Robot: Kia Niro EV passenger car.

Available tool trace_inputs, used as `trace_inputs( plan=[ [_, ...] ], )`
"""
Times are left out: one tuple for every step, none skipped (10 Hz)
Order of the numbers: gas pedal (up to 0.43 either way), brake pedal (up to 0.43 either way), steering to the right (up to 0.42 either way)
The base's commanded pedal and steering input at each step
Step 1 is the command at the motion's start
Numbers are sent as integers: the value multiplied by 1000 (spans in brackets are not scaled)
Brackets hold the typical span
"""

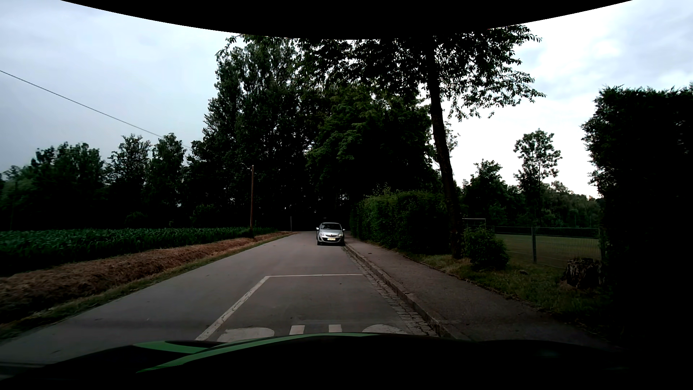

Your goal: Follow the waypoints while adhering to traffic rules and regulations

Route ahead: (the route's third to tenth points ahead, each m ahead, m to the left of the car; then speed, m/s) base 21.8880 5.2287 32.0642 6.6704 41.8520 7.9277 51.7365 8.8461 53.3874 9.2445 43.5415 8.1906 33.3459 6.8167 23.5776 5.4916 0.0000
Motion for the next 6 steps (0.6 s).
trace_inputs(
  plan=[
    [0, 329, -13],
    [0, 335, -13],
    [0, 329, -13],
    [0, 329, -13],
    [0, 299, -13],
    [0, 244, -14]
  ],
)
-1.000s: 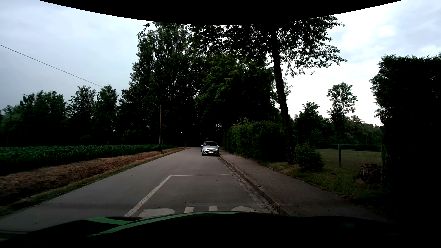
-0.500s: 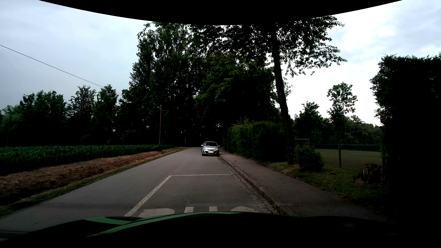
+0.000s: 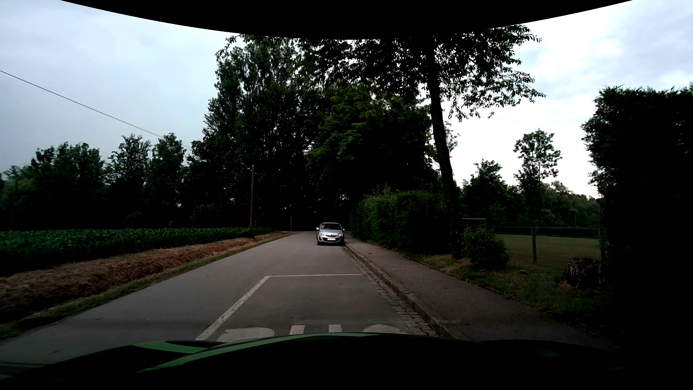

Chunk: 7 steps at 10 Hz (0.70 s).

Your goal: Follow the waypoints while adhering to traffic rules and regulations

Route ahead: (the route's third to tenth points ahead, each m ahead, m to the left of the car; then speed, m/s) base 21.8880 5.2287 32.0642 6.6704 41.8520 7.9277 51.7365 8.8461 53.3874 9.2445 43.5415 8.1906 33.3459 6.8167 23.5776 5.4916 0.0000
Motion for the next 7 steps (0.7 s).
trace_inputs(
  plan=[
    [0, 85, -14],
    [0, 0, -14],
    [0, 0, -24],
    [0, 0, -49],
    [0, 0, -76],
    [0, 0, -109],
    [0, 0, -150]
  ],
)
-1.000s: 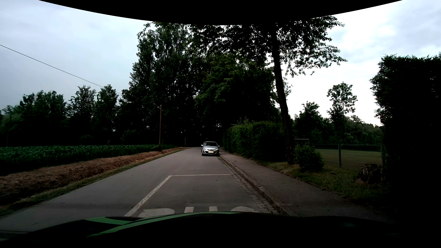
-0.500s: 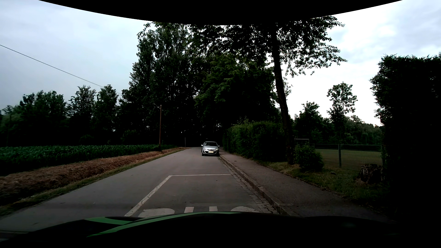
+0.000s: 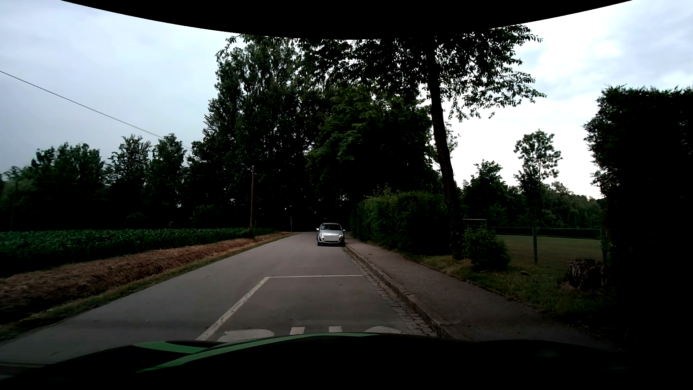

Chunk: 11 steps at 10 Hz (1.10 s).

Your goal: Follow the waypoints while adhering to traffic rules and regulations

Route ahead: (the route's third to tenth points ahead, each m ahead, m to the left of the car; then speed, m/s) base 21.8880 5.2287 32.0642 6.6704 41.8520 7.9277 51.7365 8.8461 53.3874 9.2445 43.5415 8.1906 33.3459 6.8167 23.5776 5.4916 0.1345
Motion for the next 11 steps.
trace_inputs(
  plan=[
    [0, 0, -189],
    [0, 0, -223],
    [0, 0, -260],
    [0, 0, -290],
    [0, 0, -320],
    [0, 0, -339],
    [0, 0, -341],
    [0, 0, -340],
    [0, 0, -339],
    [20, 0, -336],
    [28, 0, -329]
  ],
)
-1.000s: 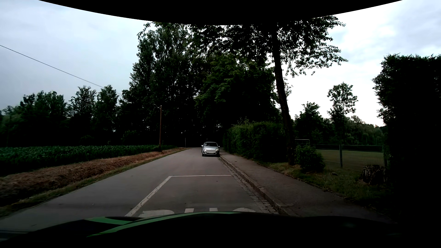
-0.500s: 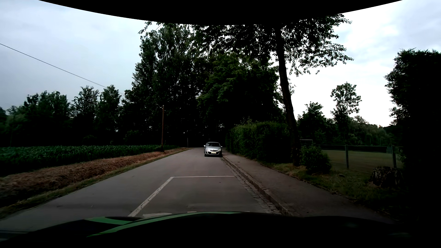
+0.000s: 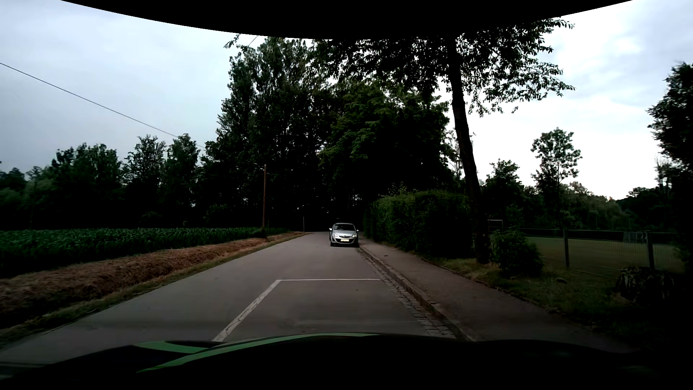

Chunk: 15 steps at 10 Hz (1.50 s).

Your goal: Follow the waypoints while adhering to traffic rules and regulations

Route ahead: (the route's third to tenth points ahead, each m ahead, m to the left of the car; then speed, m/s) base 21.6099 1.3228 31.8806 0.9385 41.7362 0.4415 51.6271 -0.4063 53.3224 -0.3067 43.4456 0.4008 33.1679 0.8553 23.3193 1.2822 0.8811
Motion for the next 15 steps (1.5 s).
trace_inputs(
  plan=[
    [47, 0, -317],
    [59, 0, -303],
    [67, 0, -293],
    [87, 0, -277],
    [98, 0, -261],
    [98, 0, -244],
    [110, 0, -227],
    [110, 0, -209],
    [110, 0, -188],
    [118, 0, -171],
    [118, 0, -150],
    [118, 0, -133],
    [118, 0, -120],
    [118, 0, -103],
    [118, 0, -87]
  ],
)
